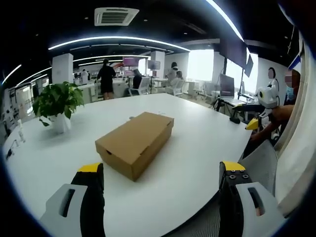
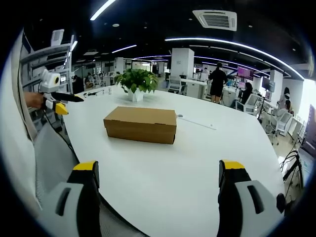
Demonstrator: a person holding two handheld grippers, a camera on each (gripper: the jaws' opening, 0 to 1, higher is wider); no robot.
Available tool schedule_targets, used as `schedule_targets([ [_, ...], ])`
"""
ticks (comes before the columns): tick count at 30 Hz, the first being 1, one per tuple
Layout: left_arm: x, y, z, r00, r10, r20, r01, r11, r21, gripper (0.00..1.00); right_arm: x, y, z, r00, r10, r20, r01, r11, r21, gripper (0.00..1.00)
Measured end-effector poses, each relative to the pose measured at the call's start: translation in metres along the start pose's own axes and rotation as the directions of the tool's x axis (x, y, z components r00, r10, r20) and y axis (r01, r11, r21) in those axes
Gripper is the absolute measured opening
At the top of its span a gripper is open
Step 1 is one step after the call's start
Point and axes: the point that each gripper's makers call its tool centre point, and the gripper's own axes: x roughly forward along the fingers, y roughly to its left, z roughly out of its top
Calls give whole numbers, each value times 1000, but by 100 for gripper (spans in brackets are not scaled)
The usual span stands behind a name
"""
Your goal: Operate the shoe box by opening the lid, removing the specified soft item, and placing it in the target area until the item is outside and the box remains undamaged.
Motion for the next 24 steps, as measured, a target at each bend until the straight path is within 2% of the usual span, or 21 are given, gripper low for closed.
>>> schedule_targets([
  [24,4,0,0,1000,-3,-3,3,1000,2,99,1,-5,2,1000,4,-2,-4,1000,-11,96],
])
